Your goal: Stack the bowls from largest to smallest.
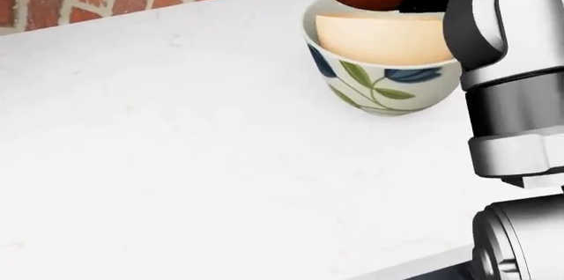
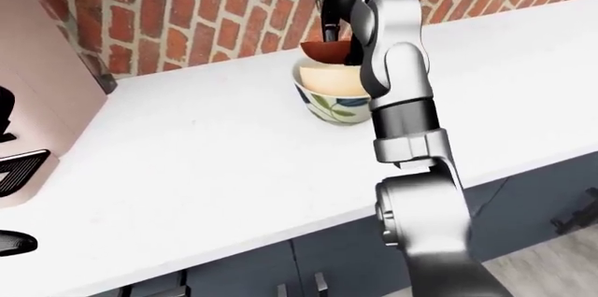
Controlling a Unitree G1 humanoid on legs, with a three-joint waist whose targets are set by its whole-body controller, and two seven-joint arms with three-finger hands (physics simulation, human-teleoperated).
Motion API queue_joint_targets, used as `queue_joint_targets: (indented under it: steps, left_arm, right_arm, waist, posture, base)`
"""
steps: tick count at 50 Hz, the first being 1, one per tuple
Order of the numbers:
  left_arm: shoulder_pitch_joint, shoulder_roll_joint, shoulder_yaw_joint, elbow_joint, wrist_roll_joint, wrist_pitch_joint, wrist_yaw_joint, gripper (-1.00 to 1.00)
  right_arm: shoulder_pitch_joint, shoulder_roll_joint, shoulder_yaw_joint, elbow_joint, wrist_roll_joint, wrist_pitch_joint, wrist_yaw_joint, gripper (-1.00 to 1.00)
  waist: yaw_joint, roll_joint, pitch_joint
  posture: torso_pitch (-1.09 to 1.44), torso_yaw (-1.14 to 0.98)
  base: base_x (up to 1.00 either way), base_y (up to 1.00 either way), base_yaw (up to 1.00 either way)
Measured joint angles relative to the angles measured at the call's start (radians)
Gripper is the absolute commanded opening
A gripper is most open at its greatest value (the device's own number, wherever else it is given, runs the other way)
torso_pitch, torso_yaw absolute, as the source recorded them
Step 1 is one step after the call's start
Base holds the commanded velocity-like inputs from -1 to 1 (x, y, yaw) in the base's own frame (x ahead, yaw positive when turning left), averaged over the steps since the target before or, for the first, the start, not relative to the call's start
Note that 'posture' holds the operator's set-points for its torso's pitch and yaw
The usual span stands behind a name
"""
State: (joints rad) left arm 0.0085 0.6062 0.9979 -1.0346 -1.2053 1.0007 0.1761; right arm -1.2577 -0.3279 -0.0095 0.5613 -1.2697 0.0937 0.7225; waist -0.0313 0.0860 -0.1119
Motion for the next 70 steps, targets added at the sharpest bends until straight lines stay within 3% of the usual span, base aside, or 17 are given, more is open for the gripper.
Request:
queue_joint_targets:
  steps: [9,37,44,58,63,70]
  left_arm:
    - [0.008,-0.026,-0.001,-0.006,0.038,-0.001,-0.037,1.0]
    - [-0.006,-0.021,0.0,-0.004,0.04,0.011,-0.038,1.0]
    - [-0.014,0.002,0.001,-0.003,0.009,0.012,-0.01,1.0]
    - [-0.028,0.065,-0.019,-0.013,-0.098,0.001,0.096,1.0]
    - [-0.018,0.06,-0.04,-0.012,-0.086,-0.015,0.099,1.0]
    - [0.0,0.038,-0.123,-0.012,-0.018,-0.055,0.087,1.0]
  right_arm:
    - [-0.001,0.006,0.003,0.035,-0.007,-0.007,-0.027,-0.65]
    - [0.047,-0.007,-0.012,-0.055,-0.014,-0.008,0.008,0.18]
    - [0.049,-0.024,-0.017,-0.08,-0.002,-0.014,0.037,0.22]
    - [-0.08,-0.117,-0.055,-0.207,0.037,-0.036,0.163,0.24]
    - [-0.061,-0.141,-0.081,-0.339,0.071,-0.034,0.229,0.24]
    - [0.129,-0.184,-0.153,-0.732,0.189,0.044,0.348,0.25]
  waist:
    - [0.004,-0.002,-0.001]
    - [0.006,-0.006,-0.009]
    - [0.008,-0.006,-0.008]
    - [0.003,-0.004,0.002]
    - [0.004,-0.007,0.008]
    - [0.009,-0.021,0.008]
  posture:
    - [-0.24,0.0]
    - [-0.24,0.0]
    - [-0.24,0.0]
    - [-0.24,0.0]
    - [-0.24,0.0]
    - [-0.24,0.0]
  base:
    - [0.0,0.0,0.0]
    - [0.0,0.0,0.0]
    - [0.0,0.0,0.0]
    - [0.0,0.0,0.0]
    - [0.0,0.0,0.0]
    - [0.0,0.0,0.0]
